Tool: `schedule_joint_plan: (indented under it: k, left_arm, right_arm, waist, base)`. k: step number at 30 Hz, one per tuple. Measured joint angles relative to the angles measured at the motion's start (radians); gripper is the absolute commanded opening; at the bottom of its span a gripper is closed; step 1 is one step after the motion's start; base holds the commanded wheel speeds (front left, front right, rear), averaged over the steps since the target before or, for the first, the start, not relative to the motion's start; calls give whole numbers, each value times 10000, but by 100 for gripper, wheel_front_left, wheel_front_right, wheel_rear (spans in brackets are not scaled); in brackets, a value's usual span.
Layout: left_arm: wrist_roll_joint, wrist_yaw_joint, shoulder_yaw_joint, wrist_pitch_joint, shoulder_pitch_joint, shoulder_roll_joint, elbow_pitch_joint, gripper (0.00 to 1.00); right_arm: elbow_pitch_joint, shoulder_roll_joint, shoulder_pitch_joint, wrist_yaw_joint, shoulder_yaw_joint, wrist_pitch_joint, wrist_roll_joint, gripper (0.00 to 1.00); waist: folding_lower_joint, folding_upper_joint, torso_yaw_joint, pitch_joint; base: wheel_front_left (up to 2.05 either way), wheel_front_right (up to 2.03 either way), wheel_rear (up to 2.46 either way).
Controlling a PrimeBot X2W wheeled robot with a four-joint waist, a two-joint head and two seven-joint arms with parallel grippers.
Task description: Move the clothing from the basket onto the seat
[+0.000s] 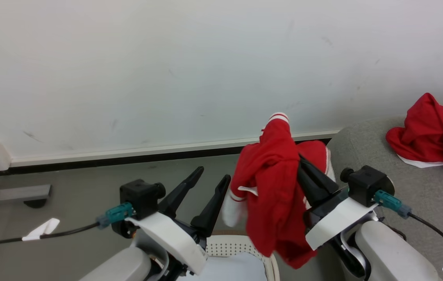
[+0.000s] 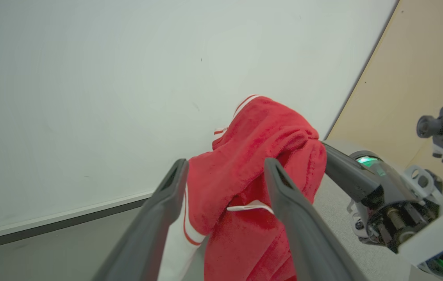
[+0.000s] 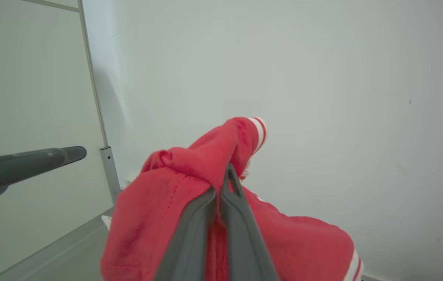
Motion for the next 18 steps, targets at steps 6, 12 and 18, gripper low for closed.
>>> schedule_joint_plan:
  k: [6, 12, 18]
  left_arm:
    - [77, -81, -96, -100, 62, -104, 234, 100]
    - [173, -144, -205, -186, 109, -245, 384, 100]
    - [328, -295, -337, -276, 108, -437, 485, 100]
  right_arm:
    - [-209, -286, 191, 0, -570, 0, -173, 0]
    - [-407, -487, 243, 0, -963, 0, -316, 0]
    - [-635, -715, 296, 0, -1241, 0, -412, 0]
  waist:
    - [0, 0, -275, 58]
    - [0, 0, -707, 131]
    - [0, 0, -1262, 254]
  base:
    - [0, 0, 0]
    - [0, 0, 0]
    - [0, 0, 0]
